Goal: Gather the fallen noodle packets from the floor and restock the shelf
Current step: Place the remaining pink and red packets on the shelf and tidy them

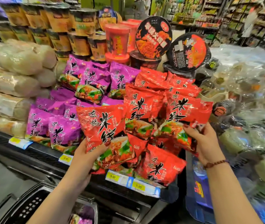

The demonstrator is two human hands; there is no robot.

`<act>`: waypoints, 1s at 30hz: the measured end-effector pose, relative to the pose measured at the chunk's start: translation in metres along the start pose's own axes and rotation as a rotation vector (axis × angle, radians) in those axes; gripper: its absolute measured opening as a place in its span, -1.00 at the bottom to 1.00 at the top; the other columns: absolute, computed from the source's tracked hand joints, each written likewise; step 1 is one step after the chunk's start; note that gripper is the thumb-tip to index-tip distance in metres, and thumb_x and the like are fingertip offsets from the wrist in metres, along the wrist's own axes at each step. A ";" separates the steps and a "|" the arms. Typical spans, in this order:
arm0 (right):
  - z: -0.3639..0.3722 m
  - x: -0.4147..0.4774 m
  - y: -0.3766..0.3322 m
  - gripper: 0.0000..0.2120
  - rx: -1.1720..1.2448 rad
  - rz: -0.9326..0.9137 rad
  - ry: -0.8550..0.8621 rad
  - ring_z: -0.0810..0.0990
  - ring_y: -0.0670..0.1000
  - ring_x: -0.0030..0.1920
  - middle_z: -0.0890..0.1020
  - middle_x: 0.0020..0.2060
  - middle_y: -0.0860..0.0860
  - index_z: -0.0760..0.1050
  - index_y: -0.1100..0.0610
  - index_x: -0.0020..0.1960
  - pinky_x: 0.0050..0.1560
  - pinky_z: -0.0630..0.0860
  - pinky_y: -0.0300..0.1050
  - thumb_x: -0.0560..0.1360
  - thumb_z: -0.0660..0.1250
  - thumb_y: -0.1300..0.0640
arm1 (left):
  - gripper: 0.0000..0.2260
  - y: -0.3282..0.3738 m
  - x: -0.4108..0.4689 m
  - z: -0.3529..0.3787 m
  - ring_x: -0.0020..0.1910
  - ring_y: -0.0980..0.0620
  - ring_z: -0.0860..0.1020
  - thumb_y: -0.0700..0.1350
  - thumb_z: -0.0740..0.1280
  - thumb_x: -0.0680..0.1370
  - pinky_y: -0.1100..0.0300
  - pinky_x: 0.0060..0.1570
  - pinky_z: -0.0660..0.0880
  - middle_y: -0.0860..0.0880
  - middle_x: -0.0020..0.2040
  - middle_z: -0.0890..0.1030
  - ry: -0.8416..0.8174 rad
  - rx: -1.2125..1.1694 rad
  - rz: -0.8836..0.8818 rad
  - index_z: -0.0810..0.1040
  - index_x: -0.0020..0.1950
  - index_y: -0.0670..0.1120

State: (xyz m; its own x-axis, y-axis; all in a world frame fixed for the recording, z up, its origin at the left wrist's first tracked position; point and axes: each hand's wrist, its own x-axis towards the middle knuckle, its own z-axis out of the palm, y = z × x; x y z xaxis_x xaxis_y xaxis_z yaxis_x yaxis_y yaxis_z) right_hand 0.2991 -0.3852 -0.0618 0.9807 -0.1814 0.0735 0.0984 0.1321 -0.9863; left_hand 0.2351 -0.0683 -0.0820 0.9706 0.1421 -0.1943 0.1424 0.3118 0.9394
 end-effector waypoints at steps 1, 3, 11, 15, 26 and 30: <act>-0.003 0.008 0.004 -0.22 -0.041 -0.024 0.004 0.60 0.17 0.15 0.62 0.14 0.16 0.47 0.13 0.22 0.13 0.55 0.18 0.10 0.65 -0.11 | -0.48 -0.001 0.000 0.001 -0.01 -0.15 0.68 -0.09 0.55 0.22 -0.05 0.05 0.56 -0.14 0.03 0.70 0.000 0.001 -0.002 0.56 0.16 -0.07; -0.002 0.020 0.013 -0.39 -0.166 -0.074 0.001 0.60 0.10 0.15 0.63 0.12 0.07 0.47 0.05 0.26 0.17 0.53 0.17 0.27 0.58 0.00 | -0.54 -0.004 0.001 0.003 -0.01 -0.14 0.68 -0.17 0.56 0.30 -0.04 0.04 0.56 -0.13 0.03 0.70 -0.001 0.011 -0.008 0.56 0.18 -0.08; 0.017 0.021 0.030 -0.18 -0.948 -0.703 0.340 0.09 0.14 0.50 0.13 0.50 0.20 0.03 0.09 0.54 0.52 0.04 0.00 0.43 0.43 0.20 | -0.60 -0.012 0.004 0.011 -0.03 -0.09 0.69 -0.21 0.48 0.41 0.03 -0.06 0.60 -0.10 0.01 0.71 -0.025 0.044 -0.024 0.53 0.22 -0.10; 0.017 0.027 0.037 -0.47 -1.388 -0.895 0.027 0.02 0.21 0.52 0.16 0.52 0.14 0.19 -0.01 0.51 0.47 0.06 0.23 0.54 0.14 0.08 | -0.38 -0.019 0.009 0.009 0.06 -0.11 0.66 -0.09 0.59 0.32 -0.04 0.07 0.58 -0.11 0.13 0.67 -0.044 0.037 -0.045 0.47 0.33 -0.09; 0.010 0.052 0.040 -0.16 -1.652 -0.630 -0.135 0.03 0.26 0.52 0.10 0.53 0.17 0.09 -0.17 0.52 0.47 0.05 0.27 0.32 0.08 -0.46 | -0.33 -0.028 0.018 0.018 0.09 -0.10 0.65 -0.04 0.58 0.30 -0.05 0.09 0.55 -0.08 0.17 0.65 -0.067 0.049 -0.062 0.45 0.36 -0.05; 0.010 0.057 0.047 -0.15 -1.692 -0.636 -0.132 -0.03 0.22 0.52 0.07 0.54 0.14 0.05 -0.20 0.52 0.47 -0.01 0.25 0.30 0.18 -0.44 | -0.29 -0.031 0.023 0.020 0.12 -0.10 0.63 -0.01 0.61 0.24 -0.10 0.15 0.53 -0.07 0.18 0.65 -0.054 0.060 -0.087 0.46 0.34 -0.01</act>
State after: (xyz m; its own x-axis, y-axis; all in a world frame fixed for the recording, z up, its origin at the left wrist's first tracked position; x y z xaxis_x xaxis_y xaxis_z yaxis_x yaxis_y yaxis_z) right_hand 0.3610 -0.3792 -0.1030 0.8799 0.2785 0.3850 0.2462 -0.9602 0.1318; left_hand 0.2570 -0.0934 -0.1098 0.9628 0.0655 -0.2620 0.2366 0.2634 0.9352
